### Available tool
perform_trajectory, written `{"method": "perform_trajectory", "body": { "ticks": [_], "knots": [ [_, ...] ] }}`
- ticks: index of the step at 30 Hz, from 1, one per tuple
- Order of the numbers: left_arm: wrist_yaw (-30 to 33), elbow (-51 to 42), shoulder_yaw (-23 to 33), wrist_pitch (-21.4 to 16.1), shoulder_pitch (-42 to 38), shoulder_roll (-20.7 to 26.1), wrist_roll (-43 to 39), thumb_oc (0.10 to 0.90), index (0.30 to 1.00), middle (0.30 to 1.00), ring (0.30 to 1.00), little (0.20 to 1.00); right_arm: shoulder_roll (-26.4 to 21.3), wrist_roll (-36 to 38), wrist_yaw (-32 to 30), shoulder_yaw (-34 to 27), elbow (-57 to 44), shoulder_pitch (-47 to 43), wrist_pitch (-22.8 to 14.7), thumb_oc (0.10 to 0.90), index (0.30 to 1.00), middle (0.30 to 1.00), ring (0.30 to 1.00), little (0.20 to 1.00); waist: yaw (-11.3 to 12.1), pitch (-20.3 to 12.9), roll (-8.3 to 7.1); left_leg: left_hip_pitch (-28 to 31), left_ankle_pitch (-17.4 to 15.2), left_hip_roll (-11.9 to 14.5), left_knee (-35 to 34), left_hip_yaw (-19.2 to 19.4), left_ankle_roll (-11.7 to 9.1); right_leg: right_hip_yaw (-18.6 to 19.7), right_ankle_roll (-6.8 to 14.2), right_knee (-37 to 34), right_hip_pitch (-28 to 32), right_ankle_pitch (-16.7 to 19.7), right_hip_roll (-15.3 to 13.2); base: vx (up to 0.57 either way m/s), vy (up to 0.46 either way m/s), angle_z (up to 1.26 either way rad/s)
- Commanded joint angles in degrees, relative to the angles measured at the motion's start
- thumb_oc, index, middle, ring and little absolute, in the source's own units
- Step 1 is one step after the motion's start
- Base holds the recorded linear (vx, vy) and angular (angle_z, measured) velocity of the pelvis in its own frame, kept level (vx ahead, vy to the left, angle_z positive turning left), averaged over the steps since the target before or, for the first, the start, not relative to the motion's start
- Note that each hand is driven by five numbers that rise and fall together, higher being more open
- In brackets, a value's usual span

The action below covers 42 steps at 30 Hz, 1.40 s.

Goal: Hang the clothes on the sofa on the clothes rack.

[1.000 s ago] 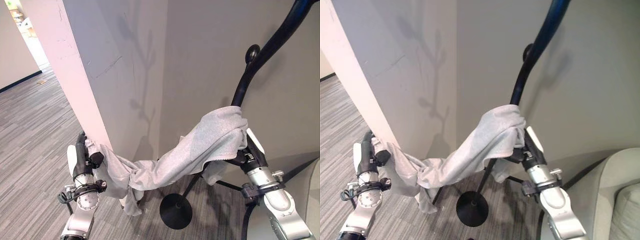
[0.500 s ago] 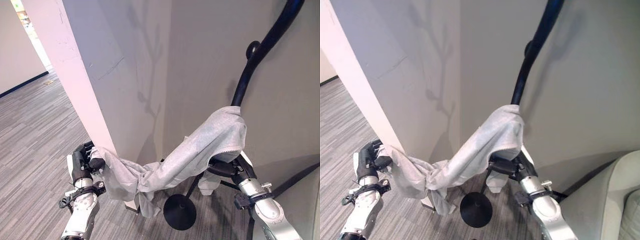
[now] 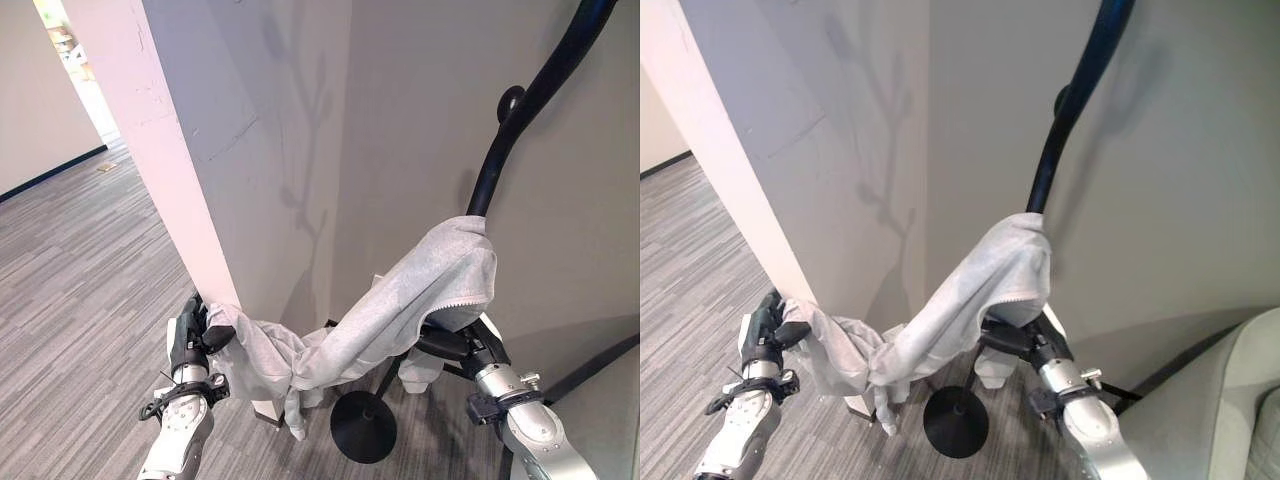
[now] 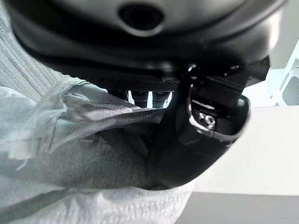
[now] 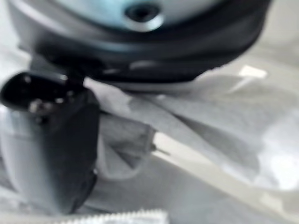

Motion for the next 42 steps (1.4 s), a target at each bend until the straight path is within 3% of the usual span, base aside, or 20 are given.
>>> {"method": "perform_trajectory", "body": {
  "ticks": [1, 12, 15, 16, 18, 20, 21, 22, 23, 24, 25, 29, 42],
  "knots": [
    [-10.3, 0.2, -7.5, -2.7, -4.0, -2.0, -0.8, 0.8, 0.9, 0.9, 0.9, 0.9, -2.4, 5.4, 6.2, -1.0, -3.6, -0.1, -2.8, 0.8, 0.9, 0.9, 0.9, 0.9, -3.0, -1.2, -1.47, 0.6, -1.6, 3.0, 2.9, 1.6, -1.1, -1.4, 3.6, 1.4, 0.7, -4.9, -2.6, 0.0, 0.0, 0.0],
    [-12.0, 1.9, -7.1, -2.5, -3.9, -2.7, -0.7, 0.8, 0.9, 0.9, 0.9, 0.9, -2.8, 10.3, 10.1, -6.2, -4.6, 6.5, -1.8, 0.8, 0.9, 0.9, 0.9, 0.9, -4.7, -0.9, -1.6, 1.0, -2.0, 2.8, 1.9, 3.0, -1.2, -0.5, 4.2, 1.3, -0.1, -4.1, -2.9, 0.0, 0.004, -0.02],
    [-11.9, 2.2, -8.1, -2.7, -4.9, -3.0, -0.4, 0.8, 0.9, 0.9, 0.9, 0.9, -2.3, 10.6, 10.2, -3.4, -2.9, 5.5, -0.8, 0.8, 0.9, 0.9, 0.9, 0.9, -4.7, -0.8, -1.73, 1.1, -2.2, 2.5, 1.8, 3.2, -1.1, -0.3, 4.3, 1.3, -0.2, -4.0, -3.0, 0.0, 0.005, -0.01],
    [-11.8, 2.4, -8.4, -2.7, -5.2, -3.0, -0.1, 0.8, 0.9, 0.9, 0.9, 0.9, -2.6, 11.0, 10.5, -2.3, -2.6, 4.9, -0.4, 0.77, 0.855, 0.855, 0.855, 0.855, -4.6, -0.8, -1.75, 1.1, -2.2, 2.5, 1.8, 3.3, -1.1, -0.3, 4.3, 1.3, -0.2, -4.0, -3.0, 0.0, 0.0, 0.0],
    [-11.8, 2.6, -8.8, -2.7, -5.8, -3.1, 0.2, 0.8, 0.9, 0.9, 0.9, 0.9, -3.3, 12.2, 11.6, -0.7, -3.0, 4.2, 0.2, 0.769, 0.853, 0.853, 0.853, 0.853, -4.4, -0.8, -1.78, 1.1, -2.2, 2.5, 1.7, 3.3, -1.1, -0.3, 4.3, 1.2, -0.2, -3.9, -3.1, -0.01, 0.006, -0.06],
    [-11.6, 2.9, -9.2, -2.5, -6.3, -3.2, 0.4, 0.8, 0.9, 0.9, 0.9, 0.9, -4.4, 13.6, 12.7, 0.8, -3.3, 4.0, 1.0, 0.72, 0.78, 0.78, 0.78, 0.78, -4.3, -0.8, -1.88, 1.0, -2.1, 2.5, 1.7, 3.2, -1.1, -0.4, 4.3, 1.2, -0.1, -4.0, -3.2, -0.01, 0.006, -0.05],
    [-11.8, 3.2, -9.3, -2.3, -6.5, -3.3, 0.2, 0.8, 0.9, 0.9, 0.9, 0.9, -5.6, 14.4, 13.4, 2.0, -3.3, 4.0, 2.2, 0.615, 0.622, 0.622, 0.622, 0.622, -4.1, -0.8, -1.98, 1.0, -2.1, 2.5, 1.8, 3.1, -1.1, -0.5, 4.3, 1.3, -0.1, -4.0, -3.3, 0.0, 0.0, 0.0],
    [-11.9, 3.2, -9.2, -2.3, -6.5, -3.2, 0.2, 0.8, 0.9, 0.9, 0.9, 0.9, -6.6, 14.8, 13.9, 2.4, -3.5, 3.9, 2.7, 0.543, 0.514, 0.514, 0.514, 0.514, -4.1, -0.9, -2.03, 1.0, -2.1, 2.5, 1.8, 3.0, -1.1, -0.6, 4.3, 1.3, -0.1, -4.0, -3.3, 0.0, 0.0, 0.0],
    [-12.1, 3.2, -9.4, -2.2, -6.5, -3.1, 0.3, 0.8, 0.9, 0.9, 0.9, 0.9, -7.8, 15.3, 14.6, 2.9, -3.8, 4.1, 3.2, 0.543, 0.514, 0.514, 0.514, 0.514, -4.0, -0.9, -2.11, 1.0, -2.1, 2.5, 1.7, 3.0, -1.1, -0.7, 4.3, 1.2, 0.0, -4.0, -3.4, 0.0, 0.0, 0.0],
    [-12.2, 3.3, -9.3, -2.2, -6.4, -3.1, 0.3, 0.8, 0.9, 0.9, 0.9, 0.9, -9.0, 15.8, 15.2, 3.0, -4.3, 4.2, 3.6, 0.438, 0.356, 0.356, 0.356, 0.356, -3.9, -0.9, -2.14, 1.1, -2.2, 2.5, 1.7, 3.0, -1.2, -0.8, 4.4, 1.2, 0.1, -4.1, -3.4, 0.0, 0.0, 0.0],
    [-12.4, 3.5, -9.3, -2.1, -6.4, -3.1, 0.2, 0.8, 0.9, 0.9, 0.9, 0.9, -10.0, 16.6, 15.7, 3.2, -4.3, 4.3, 4.0, 0.4, 0.3, 0.3, 0.3, 0.3, -3.9, -0.9, -2.21, 1.1, -2.2, 2.5, 1.7, 3.0, -1.2, -0.8, 4.4, 1.2, 0.1, -4.1, -3.4, 0.0, 0.0, 0.0],
    [-12.4, 3.7, -9.4, -2.1, -6.6, -3.3, -0.2, 0.8, 0.9, 0.9, 0.9, 0.9, -12.3, 17.4, 16.2, 4.8, -3.6, 3.3, 5.2, 0.4, 0.3, 0.3, 0.3, 0.3, -3.6, -0.8, -2.24, 1.3, -2.3, 2.4, 1.7, 2.9, -1.3, -1.1, 4.4, 1.1, 0.3, -4.0, -3.5, 0.0, 0.0, 0.0],
    [-11.4, 4.5, -10.1, -2.1, -7.1, -3.7, -0.9, 0.8, 0.9, 0.9, 0.9, 0.9, -10.1, 18.3, 13.9, 6.2, -1.5, 1.6, 5.6, 0.4, 0.3, 0.3, 0.3, 0.3, -3.2, -0.7, -2.26, 1.2, -2.3, 2.6, 1.6, 2.7, -1.3, -1.4, 4.3, 1.2, 0.5, -4.2, -3.4, 0.01, -0.003, 0.02]
  ]
}}
